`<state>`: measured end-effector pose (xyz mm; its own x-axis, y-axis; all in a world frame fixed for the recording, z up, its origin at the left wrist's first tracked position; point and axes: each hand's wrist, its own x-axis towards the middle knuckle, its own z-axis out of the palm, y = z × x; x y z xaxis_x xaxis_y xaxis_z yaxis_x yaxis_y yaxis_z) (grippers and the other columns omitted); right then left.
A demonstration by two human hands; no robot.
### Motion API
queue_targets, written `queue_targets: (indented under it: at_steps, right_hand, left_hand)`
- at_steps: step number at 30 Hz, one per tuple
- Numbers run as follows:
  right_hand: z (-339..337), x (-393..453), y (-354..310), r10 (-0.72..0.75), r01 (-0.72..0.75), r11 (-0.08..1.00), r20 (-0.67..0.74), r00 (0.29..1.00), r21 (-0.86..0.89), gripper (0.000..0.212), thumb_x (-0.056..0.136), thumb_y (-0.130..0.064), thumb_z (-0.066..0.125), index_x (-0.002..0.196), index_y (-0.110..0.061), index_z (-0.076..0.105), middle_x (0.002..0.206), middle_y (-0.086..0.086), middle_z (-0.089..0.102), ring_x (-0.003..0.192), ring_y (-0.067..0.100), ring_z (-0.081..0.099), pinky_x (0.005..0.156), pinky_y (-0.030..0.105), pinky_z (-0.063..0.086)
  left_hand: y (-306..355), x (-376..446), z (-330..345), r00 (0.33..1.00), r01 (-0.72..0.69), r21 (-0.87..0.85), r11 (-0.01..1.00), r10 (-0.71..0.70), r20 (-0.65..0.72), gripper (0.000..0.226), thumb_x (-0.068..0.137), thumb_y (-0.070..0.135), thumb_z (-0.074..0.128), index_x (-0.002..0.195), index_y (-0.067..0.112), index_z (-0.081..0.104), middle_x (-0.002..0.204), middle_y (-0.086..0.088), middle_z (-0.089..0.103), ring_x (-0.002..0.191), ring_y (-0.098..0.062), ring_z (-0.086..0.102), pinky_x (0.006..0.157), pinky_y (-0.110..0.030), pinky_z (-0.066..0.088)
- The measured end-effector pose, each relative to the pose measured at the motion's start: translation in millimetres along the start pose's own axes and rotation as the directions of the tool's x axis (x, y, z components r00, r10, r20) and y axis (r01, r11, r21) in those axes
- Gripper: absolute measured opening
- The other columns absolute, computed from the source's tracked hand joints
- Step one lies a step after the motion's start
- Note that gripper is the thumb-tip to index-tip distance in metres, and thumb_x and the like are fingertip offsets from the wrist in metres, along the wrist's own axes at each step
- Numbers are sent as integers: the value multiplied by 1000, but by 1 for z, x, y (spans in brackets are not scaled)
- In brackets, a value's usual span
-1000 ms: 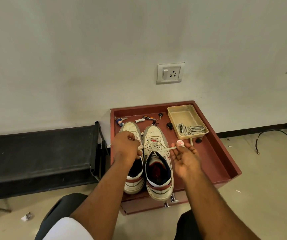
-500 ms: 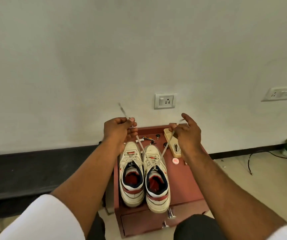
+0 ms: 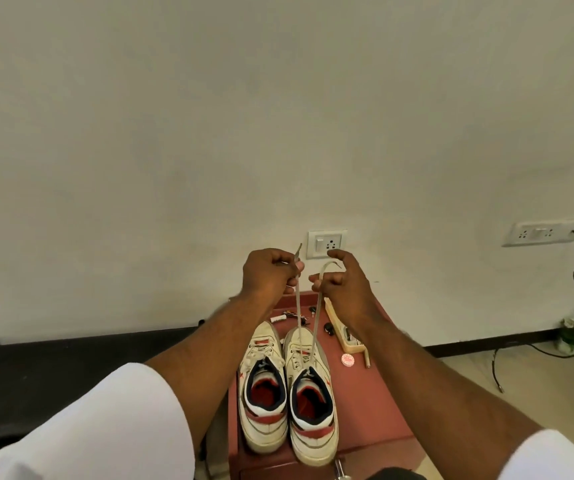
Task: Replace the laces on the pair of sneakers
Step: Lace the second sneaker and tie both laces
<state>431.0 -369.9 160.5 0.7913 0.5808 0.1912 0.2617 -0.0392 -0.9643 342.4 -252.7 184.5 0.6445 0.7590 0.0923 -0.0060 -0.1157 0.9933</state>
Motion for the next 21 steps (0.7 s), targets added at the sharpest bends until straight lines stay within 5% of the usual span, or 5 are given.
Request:
queue_targets:
  at_steps: [4, 11, 17, 21]
  right_hand:
    - [-2, 3, -6, -78, 83, 992, 57, 995, -90, 77, 91, 3, 59, 150, -34, 26, 87, 2, 74, 84, 10, 71, 75, 22, 55]
    - [-2, 5, -12, -145, 170, 962, 127, 981, -213, 84, 94, -3, 56, 153, -41, 8, 76, 9, 70, 61, 5, 64, 62, 13, 47]
    - [-2, 10, -12, -166, 204, 954, 179, 970, -221, 85, 96, -5, 55, 153, -41, 3, 62, -12, 65, 65, -2, 65, 73, 14, 50]
    - [7, 16, -4, -158, 171, 981, 142, 977, -88, 80, 97, -2, 51, 153, -38, 8, 86, -14, 70, 90, 6, 70, 92, 30, 54]
  left_hand:
    - [2, 2, 7, 999, -38, 23, 999, 38, 16, 3, 83, 8, 76, 83, 8, 73, 75, -9, 71, 57, -16, 64, 53, -27, 53]
    - [6, 6, 16, 996, -76, 55, 996, 73, 54, 7, 81, 13, 79, 86, 9, 77, 70, -1, 71, 51, -2, 57, 50, -21, 46]
    - [3, 15, 18, 998, -67, 20, 998, 66, 21, 11, 81, 11, 78, 90, 4, 77, 66, 0, 67, 44, 4, 52, 46, -11, 38]
    - [2, 22, 17, 998, -55, -35, 998, 56, 15, 12, 82, 9, 76, 92, 1, 75, 68, 0, 67, 45, 7, 54, 46, -8, 39]
